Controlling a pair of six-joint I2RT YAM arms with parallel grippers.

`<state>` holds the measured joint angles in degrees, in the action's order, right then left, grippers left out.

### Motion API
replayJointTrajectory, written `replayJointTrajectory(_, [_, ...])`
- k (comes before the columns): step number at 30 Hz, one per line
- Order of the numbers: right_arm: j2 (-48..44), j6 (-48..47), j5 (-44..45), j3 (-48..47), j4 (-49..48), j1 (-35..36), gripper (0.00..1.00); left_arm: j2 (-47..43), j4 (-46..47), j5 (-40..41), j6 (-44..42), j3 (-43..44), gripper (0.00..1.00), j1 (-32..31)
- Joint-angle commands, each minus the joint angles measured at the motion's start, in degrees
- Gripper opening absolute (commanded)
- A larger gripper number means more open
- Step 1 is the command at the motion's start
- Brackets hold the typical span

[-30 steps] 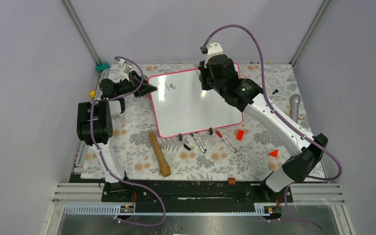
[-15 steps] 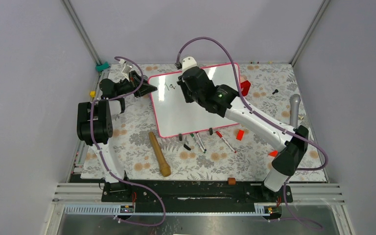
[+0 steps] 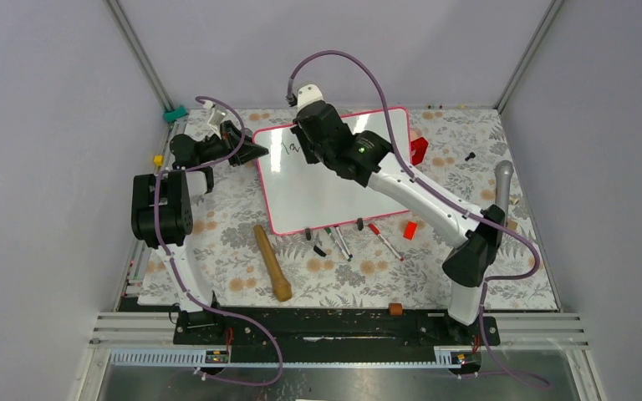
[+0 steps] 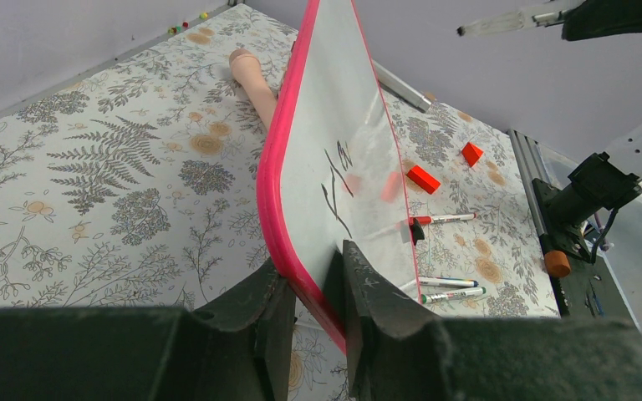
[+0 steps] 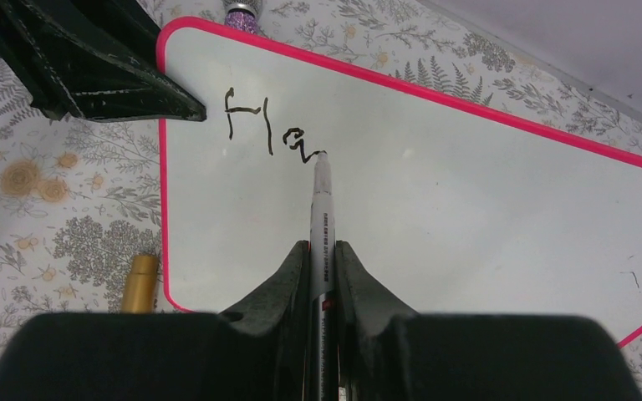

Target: Write a sentence on the whiteboard

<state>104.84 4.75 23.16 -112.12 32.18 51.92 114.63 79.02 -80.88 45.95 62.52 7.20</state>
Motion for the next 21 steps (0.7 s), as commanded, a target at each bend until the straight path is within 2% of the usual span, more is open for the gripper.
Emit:
replayJointTrajectory(1, [2.8,-0.6,1.7,-4.9,3.2,0.3,0.00,1.9,4.7,-13.9,-7.5,-0.4,0.00,-0.8])
replayJointTrajectory(14, [13.2,0.6,0.8,-17.9,12.1,0.3,0.00,1.8,4.7,-13.9,-7.5,-0.4,0.00,-0.8])
replayJointTrajectory(21, [16.1,0.9,1.9,-21.4,14.4,0.3,0.00,1.9,4.7,-13.9,-7.5,-0.4,0.00,-0.8])
